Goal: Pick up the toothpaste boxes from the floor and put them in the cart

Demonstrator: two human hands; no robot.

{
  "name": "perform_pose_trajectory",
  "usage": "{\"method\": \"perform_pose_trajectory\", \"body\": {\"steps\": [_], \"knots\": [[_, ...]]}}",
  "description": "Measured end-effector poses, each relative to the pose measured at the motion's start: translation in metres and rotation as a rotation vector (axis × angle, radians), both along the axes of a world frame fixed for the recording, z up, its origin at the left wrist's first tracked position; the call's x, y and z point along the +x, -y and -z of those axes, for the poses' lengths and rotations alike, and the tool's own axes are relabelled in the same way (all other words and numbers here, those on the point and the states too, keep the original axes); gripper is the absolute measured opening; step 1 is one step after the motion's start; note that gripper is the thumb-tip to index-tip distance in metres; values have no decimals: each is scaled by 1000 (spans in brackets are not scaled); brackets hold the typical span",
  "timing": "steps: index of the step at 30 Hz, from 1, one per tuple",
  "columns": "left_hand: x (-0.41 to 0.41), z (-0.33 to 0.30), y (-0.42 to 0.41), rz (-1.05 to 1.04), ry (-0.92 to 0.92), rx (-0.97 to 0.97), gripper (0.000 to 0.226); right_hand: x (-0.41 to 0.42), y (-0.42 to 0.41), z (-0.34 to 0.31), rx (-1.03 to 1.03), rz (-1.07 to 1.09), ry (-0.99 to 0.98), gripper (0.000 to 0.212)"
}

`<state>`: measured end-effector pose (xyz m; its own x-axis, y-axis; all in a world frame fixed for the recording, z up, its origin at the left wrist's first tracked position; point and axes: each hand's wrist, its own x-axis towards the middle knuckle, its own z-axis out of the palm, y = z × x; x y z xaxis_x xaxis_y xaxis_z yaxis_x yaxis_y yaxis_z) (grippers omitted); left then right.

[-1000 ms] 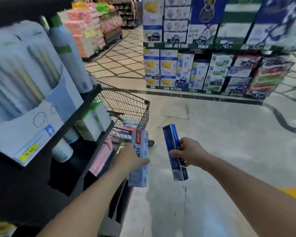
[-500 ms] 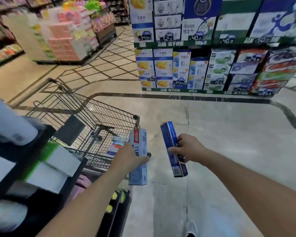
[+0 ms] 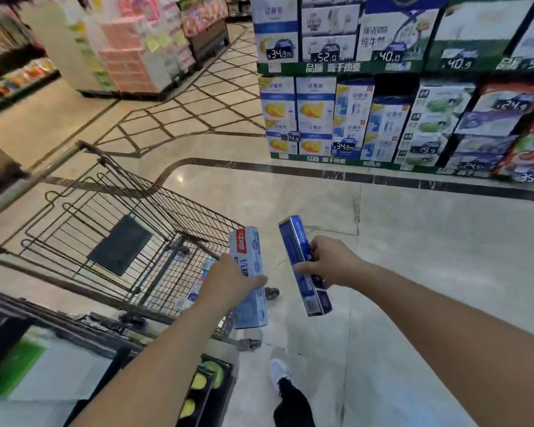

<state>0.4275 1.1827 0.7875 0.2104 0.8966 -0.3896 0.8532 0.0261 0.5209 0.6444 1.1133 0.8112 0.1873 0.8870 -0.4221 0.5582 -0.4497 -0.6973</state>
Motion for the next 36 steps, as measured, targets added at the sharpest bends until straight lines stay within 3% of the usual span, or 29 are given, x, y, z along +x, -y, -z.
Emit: {"method": "perform_pose_trajectory", "body": {"steps": [14,22,25,30,36], "knots": [[-45,19,-179,-214,116,-71,52,-52,-219,3,-62,-167,118,37],[-112,51,-222,-495,149,-178,48,-123,-320,37,-111,-445,181,39],[-119,69,-232,-608,165,-213,44,-146,-355,62,-139,-550,200,35],[-116,127,-253,-807,251,-316,60,-173,-407,120,-234,-723,296,31],[-89,212,-277,-960,416,-431,37,-185,-433,205,-372,-759,314,26]]}}
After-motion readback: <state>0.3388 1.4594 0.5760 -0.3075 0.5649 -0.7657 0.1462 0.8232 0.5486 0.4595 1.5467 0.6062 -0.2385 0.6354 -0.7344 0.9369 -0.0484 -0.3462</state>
